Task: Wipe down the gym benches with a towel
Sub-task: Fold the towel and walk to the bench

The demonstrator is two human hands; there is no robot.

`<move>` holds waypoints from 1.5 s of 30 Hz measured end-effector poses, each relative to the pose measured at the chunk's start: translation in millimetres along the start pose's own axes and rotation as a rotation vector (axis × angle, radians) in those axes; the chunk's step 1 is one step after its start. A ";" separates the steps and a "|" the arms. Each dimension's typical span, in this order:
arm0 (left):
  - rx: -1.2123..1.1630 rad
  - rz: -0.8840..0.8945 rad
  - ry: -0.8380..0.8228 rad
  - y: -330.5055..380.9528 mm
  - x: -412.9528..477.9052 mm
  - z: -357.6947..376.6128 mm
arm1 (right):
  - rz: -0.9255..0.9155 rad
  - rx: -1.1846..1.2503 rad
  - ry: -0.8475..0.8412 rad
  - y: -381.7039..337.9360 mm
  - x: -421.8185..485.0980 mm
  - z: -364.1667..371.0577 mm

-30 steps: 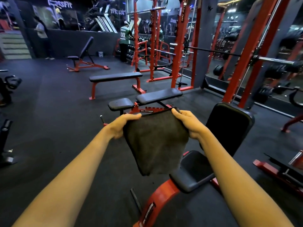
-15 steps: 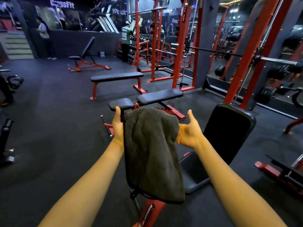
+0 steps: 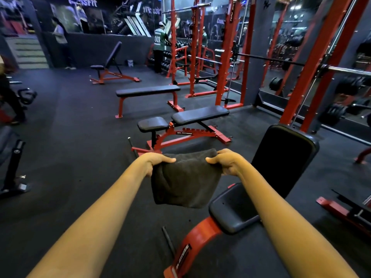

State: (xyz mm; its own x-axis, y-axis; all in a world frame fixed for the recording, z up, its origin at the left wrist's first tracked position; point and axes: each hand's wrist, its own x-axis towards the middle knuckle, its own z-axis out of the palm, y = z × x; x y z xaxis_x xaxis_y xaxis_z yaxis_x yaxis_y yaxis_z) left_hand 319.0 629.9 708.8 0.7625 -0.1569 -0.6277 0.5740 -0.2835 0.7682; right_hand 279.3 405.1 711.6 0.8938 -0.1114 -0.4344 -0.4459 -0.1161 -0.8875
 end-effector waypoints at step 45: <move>-0.279 0.854 0.985 -36.2 32.2 -201.2 | -0.848 -0.015 0.285 -56.2 82.5 295.5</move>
State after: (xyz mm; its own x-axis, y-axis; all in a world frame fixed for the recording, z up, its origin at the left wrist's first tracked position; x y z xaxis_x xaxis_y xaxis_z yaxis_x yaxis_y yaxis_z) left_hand 382.8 825.5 686.3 0.7396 0.5910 0.3220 -0.2375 -0.2184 0.9465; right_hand 392.4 694.0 680.2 0.8779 -0.2229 0.4237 0.3573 -0.2840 -0.8898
